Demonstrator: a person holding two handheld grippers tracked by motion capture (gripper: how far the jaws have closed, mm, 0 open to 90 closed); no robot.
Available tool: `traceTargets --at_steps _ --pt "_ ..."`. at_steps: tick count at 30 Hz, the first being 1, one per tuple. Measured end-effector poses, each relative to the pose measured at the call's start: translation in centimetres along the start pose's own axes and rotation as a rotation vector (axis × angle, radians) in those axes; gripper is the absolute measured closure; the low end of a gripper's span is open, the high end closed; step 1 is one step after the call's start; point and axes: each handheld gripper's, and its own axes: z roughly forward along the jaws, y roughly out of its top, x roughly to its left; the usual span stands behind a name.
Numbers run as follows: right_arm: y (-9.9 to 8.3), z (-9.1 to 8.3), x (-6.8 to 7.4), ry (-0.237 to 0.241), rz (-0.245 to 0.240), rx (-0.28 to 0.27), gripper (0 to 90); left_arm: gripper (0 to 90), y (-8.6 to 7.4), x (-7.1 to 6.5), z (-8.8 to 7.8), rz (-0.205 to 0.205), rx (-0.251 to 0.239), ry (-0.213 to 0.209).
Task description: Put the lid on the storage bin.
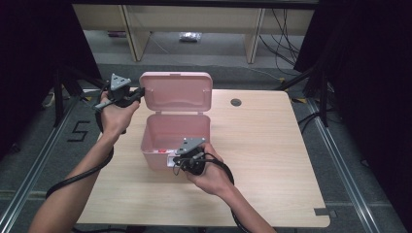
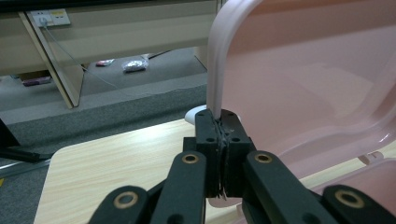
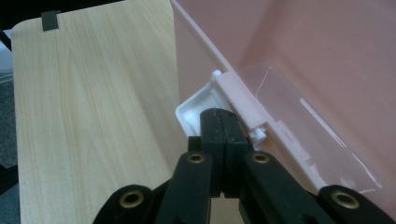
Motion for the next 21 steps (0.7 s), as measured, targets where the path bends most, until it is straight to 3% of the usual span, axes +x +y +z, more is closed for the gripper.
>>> traceTargets --at_steps 9,12,15,21 --pt "0.0 0.0 0.0 -0.003 -0.004 0.003 90.0 88.1 -0.5 -0.2 -0.6 0.015 -0.017 0.003" --pt "0.0 -0.1 0.1 -0.002 0.021 0.020 90.0 88.1 -0.7 -0.3 -0.7 0.019 -0.024 0.007" --pt "0.0 0.0 -0.1 0.003 -0.016 -0.002 90.0 88.1 -0.8 -0.4 -0.9 0.020 -0.030 0.008" --pt "-0.1 -0.1 0.0 -0.002 -0.005 -0.004 90.0 88.0 -1.2 -0.7 -1.2 0.031 -0.043 0.014"
